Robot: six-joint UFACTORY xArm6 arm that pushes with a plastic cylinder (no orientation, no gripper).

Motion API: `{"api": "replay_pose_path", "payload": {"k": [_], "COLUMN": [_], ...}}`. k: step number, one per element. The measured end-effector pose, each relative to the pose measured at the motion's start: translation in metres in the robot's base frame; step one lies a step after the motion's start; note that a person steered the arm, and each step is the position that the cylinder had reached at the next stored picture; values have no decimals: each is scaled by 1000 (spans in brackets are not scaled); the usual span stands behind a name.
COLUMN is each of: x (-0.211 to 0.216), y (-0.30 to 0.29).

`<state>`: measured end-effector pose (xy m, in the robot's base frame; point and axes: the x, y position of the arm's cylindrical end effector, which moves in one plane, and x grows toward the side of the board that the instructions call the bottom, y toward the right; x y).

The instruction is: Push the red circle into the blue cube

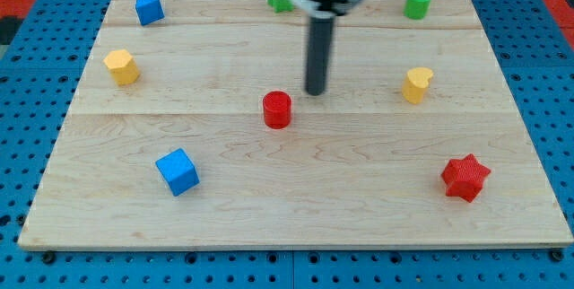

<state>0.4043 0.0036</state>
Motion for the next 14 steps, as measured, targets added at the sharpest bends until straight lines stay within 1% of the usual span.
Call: {"api": "replay_pose_path", "payload": {"k": [1, 2, 3, 4, 5, 6, 7, 8, 9, 10, 11, 12, 13, 14], "x": [24, 55, 24, 10, 16, 75, 113, 65, 59, 59, 63, 30, 28, 61], "y": [-62, -9, -31, -39, -76, -7, 11, 39, 37, 6, -84, -91, -88, -142]}}
